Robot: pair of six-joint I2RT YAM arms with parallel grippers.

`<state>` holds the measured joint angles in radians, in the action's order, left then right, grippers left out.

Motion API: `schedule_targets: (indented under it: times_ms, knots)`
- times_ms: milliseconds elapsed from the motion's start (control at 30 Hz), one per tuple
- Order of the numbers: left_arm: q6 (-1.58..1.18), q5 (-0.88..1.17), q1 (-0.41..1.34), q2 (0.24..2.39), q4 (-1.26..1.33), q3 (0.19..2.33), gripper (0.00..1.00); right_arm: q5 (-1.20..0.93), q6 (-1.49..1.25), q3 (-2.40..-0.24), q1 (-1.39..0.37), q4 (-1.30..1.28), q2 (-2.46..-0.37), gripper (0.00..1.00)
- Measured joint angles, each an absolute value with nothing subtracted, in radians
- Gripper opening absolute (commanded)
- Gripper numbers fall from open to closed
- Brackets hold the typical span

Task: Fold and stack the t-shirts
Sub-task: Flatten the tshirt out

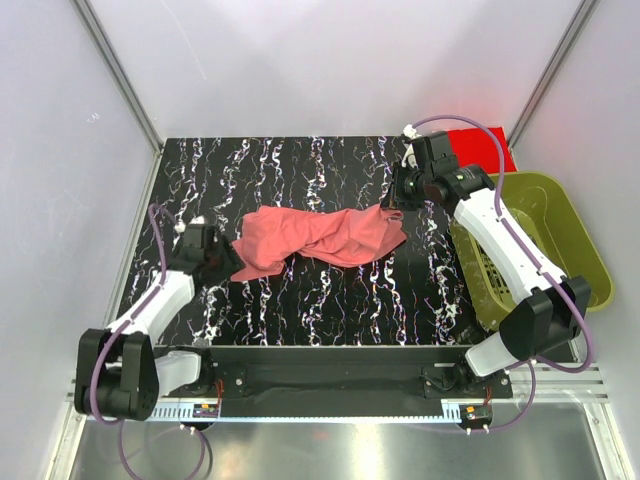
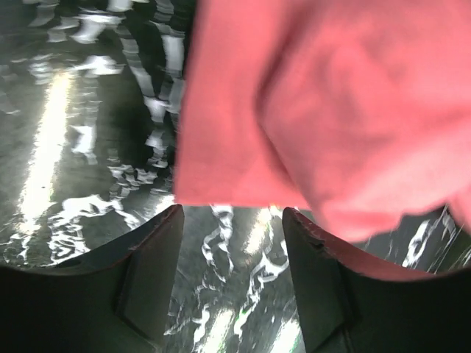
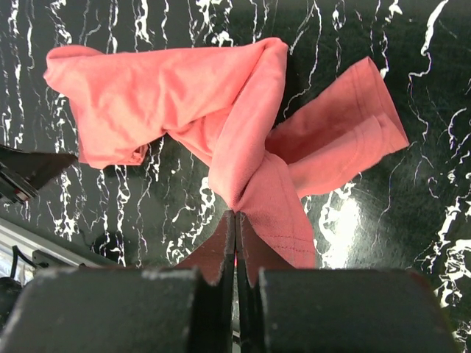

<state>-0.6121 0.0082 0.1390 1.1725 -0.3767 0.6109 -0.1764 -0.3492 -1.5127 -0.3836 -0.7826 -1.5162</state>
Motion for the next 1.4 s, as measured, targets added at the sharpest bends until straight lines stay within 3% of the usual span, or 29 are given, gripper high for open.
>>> schedule_targets:
  times_ms: [233, 633, 733, 833, 900, 1067, 1167, 1400]
  knots:
    - [-0.748, 0.02, 0.069, 1.093, -0.285, 0.474, 0.5, -0.176, -0.349, -1.505, -0.384, -0.782, -1.514, 0.0]
    - [-0.836, -0.028, 0.068, 1.164, -0.192, 0.441, 0.54, -0.177, -0.348, -1.492, -0.384, -0.774, -1.504, 0.0]
    - [-0.841, -0.031, 0.068, 1.206, -0.14, 0.448, 0.43, -0.177, -0.348, -1.491, -0.384, -0.773, -1.503, 0.0]
    - [-0.836, -0.035, 0.068, 1.259, -0.109, 0.461, 0.13, -0.176, -0.348, -1.491, -0.384, -0.773, -1.503, 0.0]
    - [-0.838, -0.035, 0.067, 1.262, -0.104, 0.461, 0.01, -0.176, -0.348, -1.491, -0.384, -0.773, -1.503, 0.0]
    - [-0.831, -0.031, 0.067, 1.214, -0.183, 0.485, 0.0, -0.164, -0.348, -1.504, -0.383, -0.787, -1.506, 0.0]
    - [-0.803, -0.03, 0.067, 1.142, -0.358, 0.661, 0.0, -0.139, -0.351, -1.625, -0.366, -0.857, -1.534, 0.0]
    - [-0.726, -0.043, 0.067, 1.056, -0.535, 1.466, 0.0, -0.016, -0.36, -2.029, -0.301, -0.88, -1.52, 0.0]
